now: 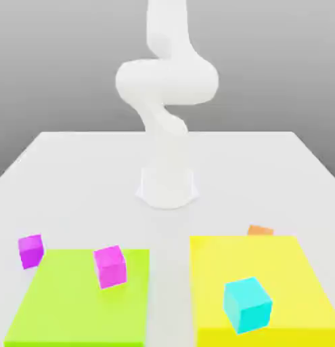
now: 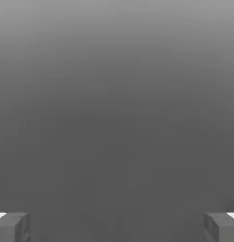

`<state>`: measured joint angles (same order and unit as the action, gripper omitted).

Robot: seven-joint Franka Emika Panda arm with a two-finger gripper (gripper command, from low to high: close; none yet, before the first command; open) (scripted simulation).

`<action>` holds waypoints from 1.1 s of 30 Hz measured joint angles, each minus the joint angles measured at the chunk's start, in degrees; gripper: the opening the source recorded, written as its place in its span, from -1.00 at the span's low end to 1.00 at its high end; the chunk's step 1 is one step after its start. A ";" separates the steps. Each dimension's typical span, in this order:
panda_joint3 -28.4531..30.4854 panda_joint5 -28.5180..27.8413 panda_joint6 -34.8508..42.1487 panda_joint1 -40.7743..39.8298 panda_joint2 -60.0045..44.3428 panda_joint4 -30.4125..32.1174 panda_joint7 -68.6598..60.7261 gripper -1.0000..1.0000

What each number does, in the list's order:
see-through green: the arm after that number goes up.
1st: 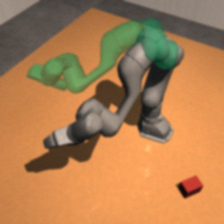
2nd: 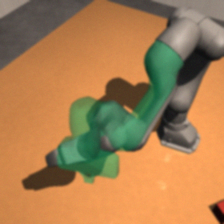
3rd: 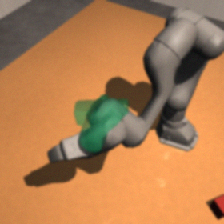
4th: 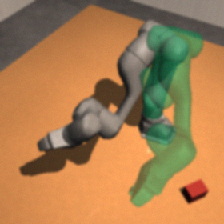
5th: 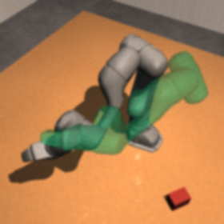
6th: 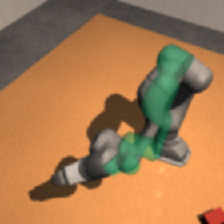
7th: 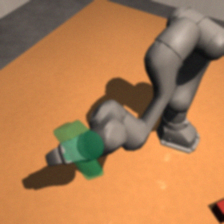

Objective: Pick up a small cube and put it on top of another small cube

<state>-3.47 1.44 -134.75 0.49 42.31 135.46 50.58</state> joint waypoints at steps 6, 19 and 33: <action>-10.01 4.05 -8.36 1.53 -10.14 10.05 13.38 0.00; -31.60 9.45 -29.13 7.03 -36.27 32.63 47.82 0.00; -8.39 -31.63 -40.79 20.24 -53.30 29.53 78.99 0.00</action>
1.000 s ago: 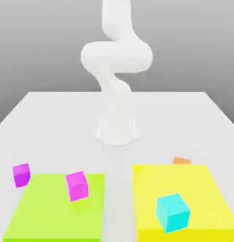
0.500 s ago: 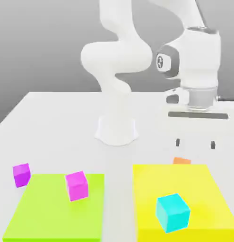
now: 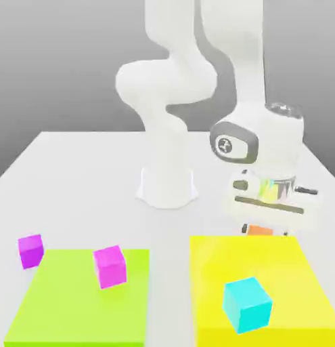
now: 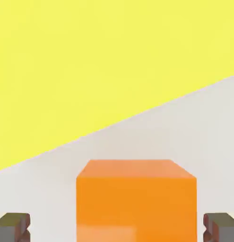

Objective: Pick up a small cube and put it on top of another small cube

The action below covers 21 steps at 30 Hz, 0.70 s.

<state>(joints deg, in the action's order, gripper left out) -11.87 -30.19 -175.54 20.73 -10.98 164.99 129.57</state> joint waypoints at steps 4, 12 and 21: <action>6.81 -3.89 -2.37 5.77 -2.77 -0.51 2.84 -1.00; 3.24 -1.02 -1.11 2.96 -1.06 -0.16 0.75 -1.00; -12.32 25.03 5.91 -5.32 9.23 2.51 -18.13 -1.00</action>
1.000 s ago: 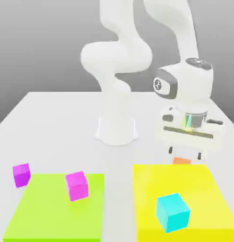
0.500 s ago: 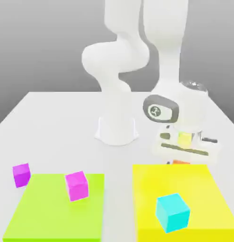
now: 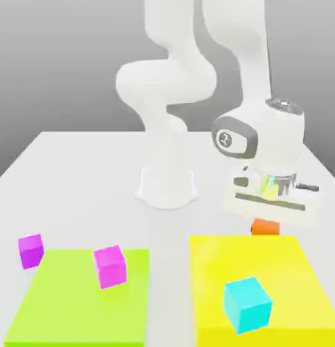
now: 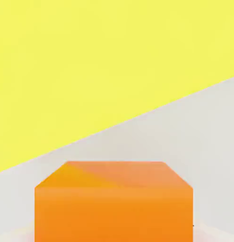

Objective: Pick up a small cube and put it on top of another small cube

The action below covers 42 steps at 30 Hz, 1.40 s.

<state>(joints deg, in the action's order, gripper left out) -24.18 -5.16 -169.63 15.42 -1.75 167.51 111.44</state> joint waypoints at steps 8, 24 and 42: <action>1.44 14.38 6.83 4.35 5.49 0.71 -14.32 -1.00; 5.86 25.22 24.33 3.58 4.34 -6.47 -54.70 -1.00; 15.49 23.11 35.69 -10.46 7.99 -13.87 -75.88 -1.00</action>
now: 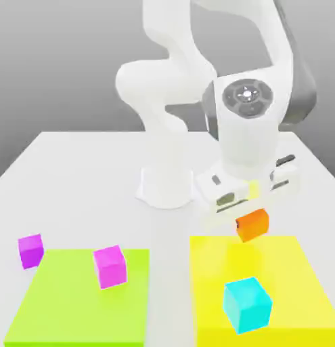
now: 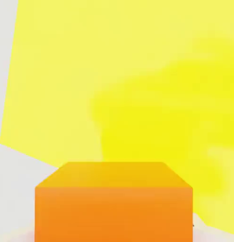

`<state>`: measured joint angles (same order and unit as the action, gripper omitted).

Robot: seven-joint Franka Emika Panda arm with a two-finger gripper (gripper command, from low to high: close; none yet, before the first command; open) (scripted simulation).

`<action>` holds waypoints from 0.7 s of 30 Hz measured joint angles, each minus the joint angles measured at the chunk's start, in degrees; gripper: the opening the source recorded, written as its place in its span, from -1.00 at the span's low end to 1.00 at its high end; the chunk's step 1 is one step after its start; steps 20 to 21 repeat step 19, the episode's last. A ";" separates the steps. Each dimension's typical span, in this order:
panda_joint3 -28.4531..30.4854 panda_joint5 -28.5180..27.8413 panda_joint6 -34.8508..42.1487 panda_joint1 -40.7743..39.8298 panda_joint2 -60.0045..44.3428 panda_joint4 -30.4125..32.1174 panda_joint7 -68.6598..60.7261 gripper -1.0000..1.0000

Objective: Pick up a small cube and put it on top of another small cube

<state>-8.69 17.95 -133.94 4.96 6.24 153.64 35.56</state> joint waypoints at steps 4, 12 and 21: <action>3.43 -7.01 -2.17 -7.00 2.70 0.37 9.80 -1.00; 8.50 -17.17 -8.78 -20.04 5.49 1.26 25.92 -1.00; 8.70 -17.67 -17.61 -20.54 -1.65 2.51 26.74 1.00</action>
